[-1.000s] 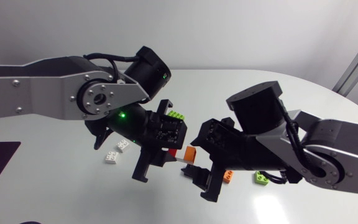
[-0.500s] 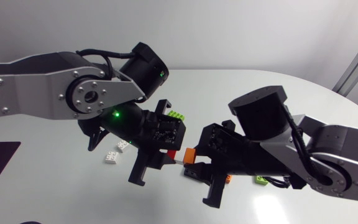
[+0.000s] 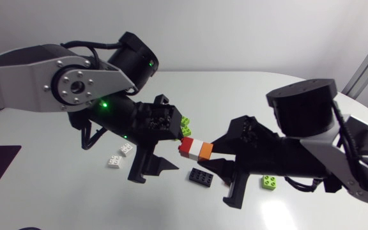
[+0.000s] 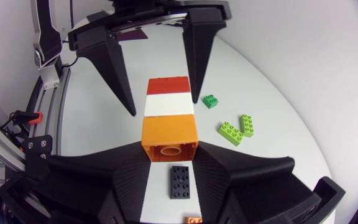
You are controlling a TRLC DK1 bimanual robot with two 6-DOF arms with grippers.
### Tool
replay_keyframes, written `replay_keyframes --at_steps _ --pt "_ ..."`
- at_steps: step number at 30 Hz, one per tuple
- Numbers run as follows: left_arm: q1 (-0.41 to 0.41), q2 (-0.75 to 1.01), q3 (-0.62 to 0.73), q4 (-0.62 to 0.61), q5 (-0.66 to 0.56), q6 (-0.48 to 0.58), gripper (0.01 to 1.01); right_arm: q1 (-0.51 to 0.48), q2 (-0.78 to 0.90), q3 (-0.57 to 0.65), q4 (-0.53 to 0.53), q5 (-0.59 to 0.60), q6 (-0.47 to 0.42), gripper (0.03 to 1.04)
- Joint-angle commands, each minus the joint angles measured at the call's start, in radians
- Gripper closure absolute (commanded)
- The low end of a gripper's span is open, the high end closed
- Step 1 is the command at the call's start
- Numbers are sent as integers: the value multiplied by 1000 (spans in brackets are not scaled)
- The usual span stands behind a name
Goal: Separate the duplo bricks
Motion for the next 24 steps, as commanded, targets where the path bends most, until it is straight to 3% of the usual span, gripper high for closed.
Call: replay_keyframes --at_steps 1,7,13,24 --pt "32 -36 30 -7 37 -30 54 -36 -27 -26 -18 -34 22 780" --pt "123 -51 44 39 231 -133 54 -137 -96 -26 -43 -155 52 780" --pt "206 -24 39 122 489 -281 56 -260 -139 12 -69 -356 135 779" --pt "173 39 45 154 629 -350 61 -291 -140 32 -32 -500 240 779"
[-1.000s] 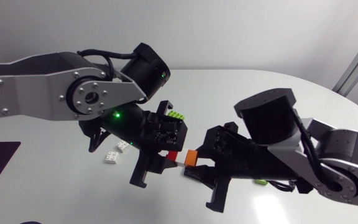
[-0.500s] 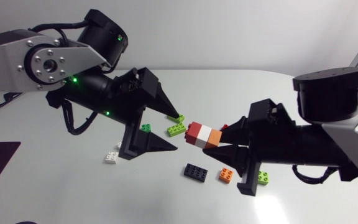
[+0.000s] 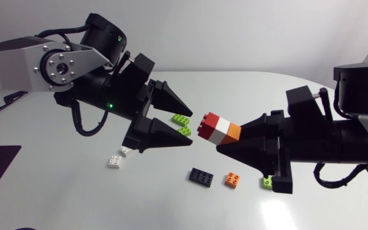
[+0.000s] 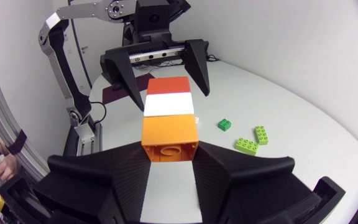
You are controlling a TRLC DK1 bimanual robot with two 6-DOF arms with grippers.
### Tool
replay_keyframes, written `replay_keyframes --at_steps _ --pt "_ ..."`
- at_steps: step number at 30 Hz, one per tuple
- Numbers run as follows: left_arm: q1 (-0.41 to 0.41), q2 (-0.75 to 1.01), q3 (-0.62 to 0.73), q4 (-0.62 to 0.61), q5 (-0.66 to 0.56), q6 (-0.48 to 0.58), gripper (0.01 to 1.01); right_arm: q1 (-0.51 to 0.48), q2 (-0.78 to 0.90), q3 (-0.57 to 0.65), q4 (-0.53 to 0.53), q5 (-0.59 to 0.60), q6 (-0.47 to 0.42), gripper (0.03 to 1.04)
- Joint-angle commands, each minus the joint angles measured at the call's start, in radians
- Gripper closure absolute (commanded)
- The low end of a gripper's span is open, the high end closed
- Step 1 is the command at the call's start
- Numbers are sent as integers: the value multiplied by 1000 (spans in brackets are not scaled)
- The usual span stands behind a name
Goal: Separate the duplo bricks
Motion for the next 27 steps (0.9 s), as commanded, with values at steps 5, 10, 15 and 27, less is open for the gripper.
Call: replay_keyframes --at_steps 5,10,15,27 --pt "-15 41 61 4 56 -51 70 -2 31 31 14 -40 17 779" --pt "-15 50 71 -6 99 -54 70 1 55 30 14 -43 -4 779" --pt "-19 62 69 -10 122 -49 105 7 68 36 20 -52 -4 779" --pt "-26 71 61 -19 133 -28 216 31 81 28 42 -57 8 779"
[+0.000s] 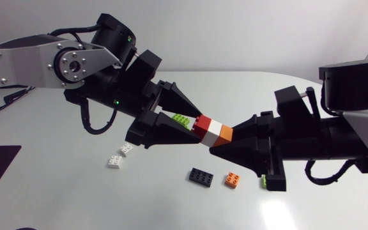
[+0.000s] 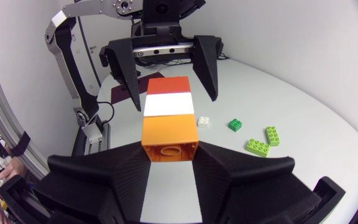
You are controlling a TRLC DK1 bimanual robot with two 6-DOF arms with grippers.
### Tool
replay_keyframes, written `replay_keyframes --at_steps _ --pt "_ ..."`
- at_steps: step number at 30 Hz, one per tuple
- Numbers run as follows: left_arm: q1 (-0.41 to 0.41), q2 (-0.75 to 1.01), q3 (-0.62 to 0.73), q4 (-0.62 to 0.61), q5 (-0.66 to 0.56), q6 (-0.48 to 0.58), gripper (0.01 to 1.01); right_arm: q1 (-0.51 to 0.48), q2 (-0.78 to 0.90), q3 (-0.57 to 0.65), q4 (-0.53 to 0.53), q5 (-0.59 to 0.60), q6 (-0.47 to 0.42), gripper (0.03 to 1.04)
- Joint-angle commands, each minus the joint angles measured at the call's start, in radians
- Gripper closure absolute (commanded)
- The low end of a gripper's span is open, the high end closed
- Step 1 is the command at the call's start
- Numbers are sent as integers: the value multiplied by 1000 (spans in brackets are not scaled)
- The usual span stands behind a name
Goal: Separate the duplo bricks
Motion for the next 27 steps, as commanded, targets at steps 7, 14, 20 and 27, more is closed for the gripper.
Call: replay_keyframes --at_steps 7,14,20,27 --pt "-24 26 24 -46 41 29 367 26 17 15 15 -16 8 779" --pt "-39 37 20 -63 45 53 538 43 20 12 18 -16 8 779" --pt "-44 34 23 -66 48 56 725 49 18 12 17 -19 8 766" --pt "-53 26 27 -91 48 78 731 53 15 12 8 -30 6 470"
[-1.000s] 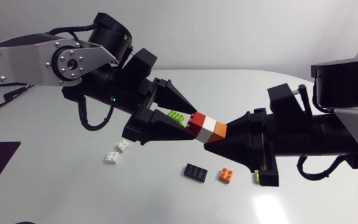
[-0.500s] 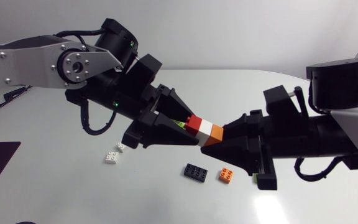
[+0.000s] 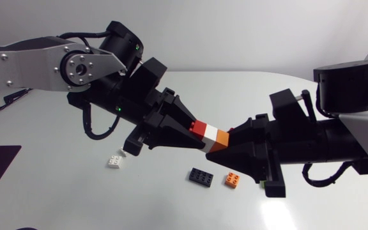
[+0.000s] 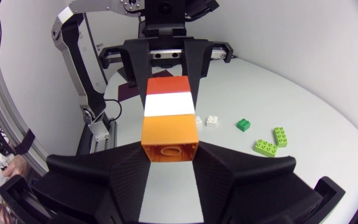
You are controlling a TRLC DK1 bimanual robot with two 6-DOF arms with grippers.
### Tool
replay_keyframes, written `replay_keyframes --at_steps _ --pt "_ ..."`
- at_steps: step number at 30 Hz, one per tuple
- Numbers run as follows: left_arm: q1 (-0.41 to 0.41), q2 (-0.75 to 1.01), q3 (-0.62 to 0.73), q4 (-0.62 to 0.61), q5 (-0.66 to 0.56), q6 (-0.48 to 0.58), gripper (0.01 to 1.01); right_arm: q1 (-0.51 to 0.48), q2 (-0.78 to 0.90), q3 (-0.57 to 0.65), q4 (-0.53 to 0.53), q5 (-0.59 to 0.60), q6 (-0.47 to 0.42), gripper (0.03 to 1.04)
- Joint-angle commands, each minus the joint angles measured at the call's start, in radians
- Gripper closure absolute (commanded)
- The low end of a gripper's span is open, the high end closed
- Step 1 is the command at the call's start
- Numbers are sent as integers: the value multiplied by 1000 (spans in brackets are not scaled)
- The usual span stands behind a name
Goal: Separate the duplo bricks
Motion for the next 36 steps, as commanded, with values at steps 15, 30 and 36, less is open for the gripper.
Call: replay_keyframes --at_steps 15,30,36 --pt "-62 -34 99 -240 -294 235 739 -1 -25 55 -209 41 -197 72" --pt "-239 -51 154 -327 -619 301 739 177 35 72 -231 300 -316 74" --pt "-242 -46 156 -327 -621 301 739 183 40 71 -208 308 -292 82"
